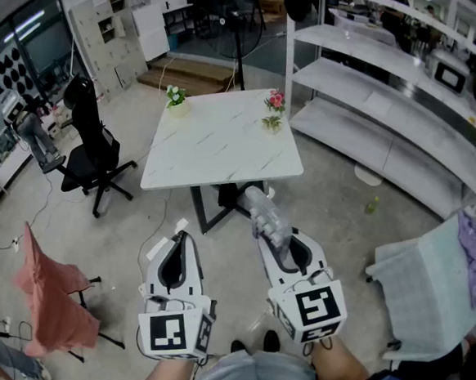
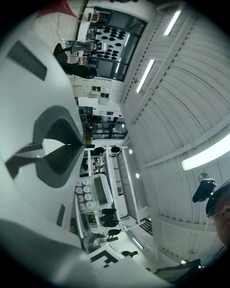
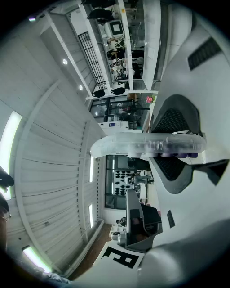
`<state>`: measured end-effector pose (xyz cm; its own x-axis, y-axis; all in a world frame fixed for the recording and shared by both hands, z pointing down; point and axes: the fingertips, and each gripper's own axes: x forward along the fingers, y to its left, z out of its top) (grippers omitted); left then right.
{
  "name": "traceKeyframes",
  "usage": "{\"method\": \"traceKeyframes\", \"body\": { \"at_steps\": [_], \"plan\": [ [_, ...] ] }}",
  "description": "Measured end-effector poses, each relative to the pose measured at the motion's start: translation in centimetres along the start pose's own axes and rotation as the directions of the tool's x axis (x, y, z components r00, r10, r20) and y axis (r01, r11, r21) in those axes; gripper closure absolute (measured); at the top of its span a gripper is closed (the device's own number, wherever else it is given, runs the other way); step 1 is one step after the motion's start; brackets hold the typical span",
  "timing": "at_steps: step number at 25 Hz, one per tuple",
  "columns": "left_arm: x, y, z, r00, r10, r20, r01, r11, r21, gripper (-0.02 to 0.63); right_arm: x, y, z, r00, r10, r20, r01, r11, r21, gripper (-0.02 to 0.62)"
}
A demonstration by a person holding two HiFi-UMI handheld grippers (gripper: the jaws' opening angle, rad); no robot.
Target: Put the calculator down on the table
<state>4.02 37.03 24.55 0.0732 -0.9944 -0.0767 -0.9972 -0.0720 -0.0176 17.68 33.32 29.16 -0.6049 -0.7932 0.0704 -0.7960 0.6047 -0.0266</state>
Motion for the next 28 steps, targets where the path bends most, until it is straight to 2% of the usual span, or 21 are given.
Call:
{"method": "traceKeyframes", "body": {
  "at_steps": [5, 11, 16, 22, 28],
  "plan": [
    [0.5, -0.9, -0.5, 1.000, 0.005, -0.010, -0.004, 1.000, 0.002, 0.598, -0.4, -1.4, -0.2, 1.000, -0.005, 0.011, 0.005, 1.000, 0.011, 0.451],
    [0.7, -1.6, -1.4, 0.999, 0.046, -0.025, -0.045, 0.999, 0.009, 0.598, -0.9, -4.2, -0.3, 1.000, -0.006, 0.023, 0.005, 1.000, 0.023, 0.449],
    [1.5, -0.9, -3.0, 0.996, 0.069, -0.061, -0.069, 0.998, 0.007, 0.597, 0.5, -5.8, -0.7, 1.000, -0.012, 0.014, 0.011, 0.999, 0.030, 0.449],
    [4.4, 2.0, -5.0, 0.993, 0.084, -0.087, -0.085, 0.996, -0.013, 0.597, 4.9, -6.3, -1.9, 1.000, -0.002, -0.017, 0.003, 0.999, 0.040, 0.449],
    [11.3, 7.3, -7.1, 0.992, 0.083, -0.096, -0.086, 0.996, -0.029, 0.598, 13.2, -6.0, -3.2, 0.999, 0.021, -0.046, -0.019, 0.998, 0.059, 0.449]
  ]
}}
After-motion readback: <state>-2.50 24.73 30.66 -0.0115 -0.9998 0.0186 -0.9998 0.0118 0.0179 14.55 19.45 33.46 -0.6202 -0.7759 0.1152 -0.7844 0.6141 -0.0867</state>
